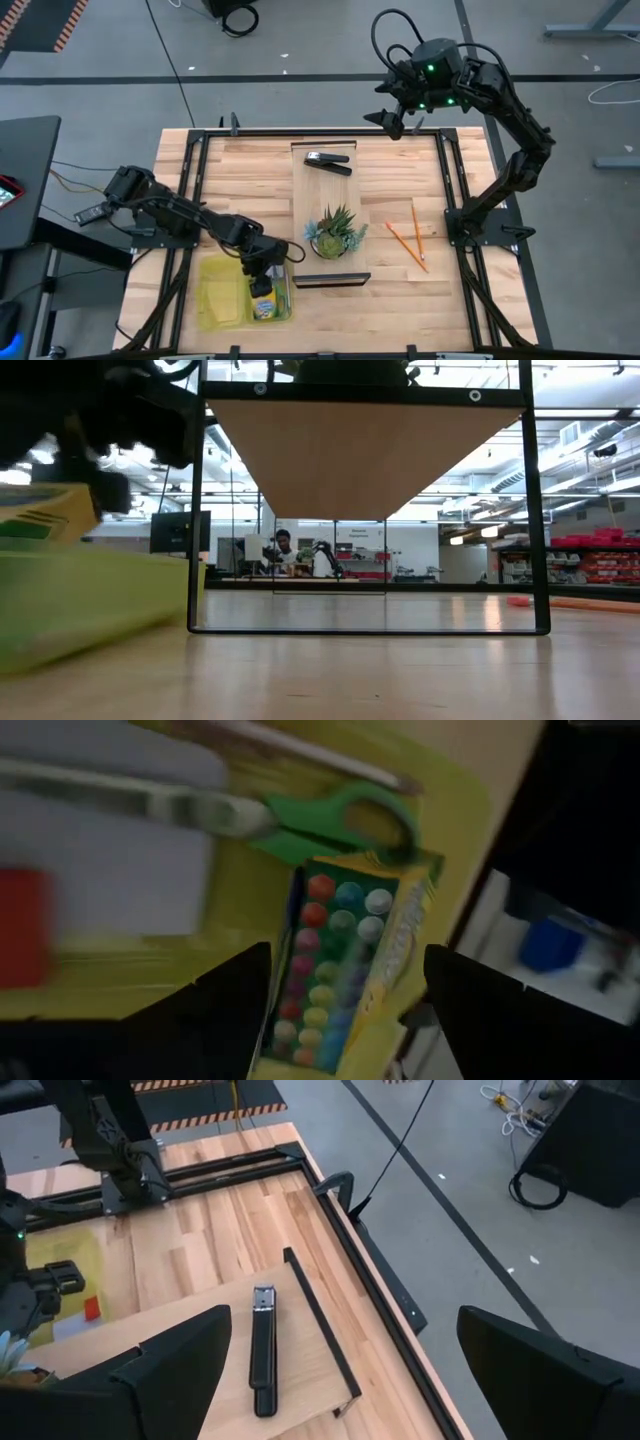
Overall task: Pack school essentials
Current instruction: Put the box of crayons into the yellow supply box, then put the left yellow pencil into the yellow supply box
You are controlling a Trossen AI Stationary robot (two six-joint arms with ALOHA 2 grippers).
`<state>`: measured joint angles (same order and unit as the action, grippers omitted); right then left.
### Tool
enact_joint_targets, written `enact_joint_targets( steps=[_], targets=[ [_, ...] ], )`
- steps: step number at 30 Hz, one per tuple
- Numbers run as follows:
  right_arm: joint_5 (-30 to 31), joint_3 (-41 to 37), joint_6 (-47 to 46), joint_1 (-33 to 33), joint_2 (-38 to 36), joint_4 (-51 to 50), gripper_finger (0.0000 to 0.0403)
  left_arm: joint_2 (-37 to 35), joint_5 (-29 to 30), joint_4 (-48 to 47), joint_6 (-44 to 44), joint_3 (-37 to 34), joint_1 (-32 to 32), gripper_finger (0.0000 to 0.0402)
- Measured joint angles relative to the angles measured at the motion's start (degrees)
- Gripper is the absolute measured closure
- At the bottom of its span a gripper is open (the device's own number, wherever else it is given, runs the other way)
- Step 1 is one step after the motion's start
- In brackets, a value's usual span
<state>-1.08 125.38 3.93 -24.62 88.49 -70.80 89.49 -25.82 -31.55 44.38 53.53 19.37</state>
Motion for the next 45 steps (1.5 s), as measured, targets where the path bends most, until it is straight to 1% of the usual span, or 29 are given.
enact_joint_targets(
  steps=[3,6,9,15,21,28,34,36,39,45],
  targets=[
    [-0.02,-0.2,0.28,0.0,0.07,0.15,0.0008,0.0,4.99,-6.64,-2.66,3.33,-0.32,0.0129],
    [-0.02,-0.19,1.1,0.0,0.0,0.18,0.0008,0.0,11.2,-14.59,-5.02,6.81,-0.24,0.0132],
    [0.29,-0.18,1.18,-0.23,0.01,-0.2,0.0008,-0.36,15.05,-18.99,-7.59,8.76,0.17,0.014],
    [0.62,-0.2,1.16,-2.29,-0.15,-5.9,0.0008,-2.5,15.49,-20.05,-12.18,9.15,0.44,0.0171],
    [0.61,-0.2,0.76,-2.38,-0.15,-9.88,0.0008,-4.63,16.84,-24.65,-13.3,9.13,-0.59,0.0203],
    [0.61,-0.2,1.0,-2.36,-0.17,-10.06,0.0014,-8.75,18.26,-26.0,-14.05,9.15,-2.32,0.0232],
    [0.63,-0.54,1.23,-1.98,-0.19,-9.88,0.0021,-12.69,21.87,-28.71,-14.16,9.13,-4.02,0.0248],
    [0.63,-2.66,1.15,-1.7,-0.93,-9.28,0.0024,-13.81,22.95,-28.87,-14.24,9.13,-4.92,0.0252],
    [0.62,-9.36,0.23,-1.01,-3.66,-6.0,0.0025,-15.45,24.04,-29.87,-15.03,9.13,-6.26,0.0252],
    [0.59,-29.75,-4.61,0.89,-13.52,6.93,0.0025,-17.41,24.34,-32.18,-16.38,9.07,-9.35,0.0246]
  ],
)
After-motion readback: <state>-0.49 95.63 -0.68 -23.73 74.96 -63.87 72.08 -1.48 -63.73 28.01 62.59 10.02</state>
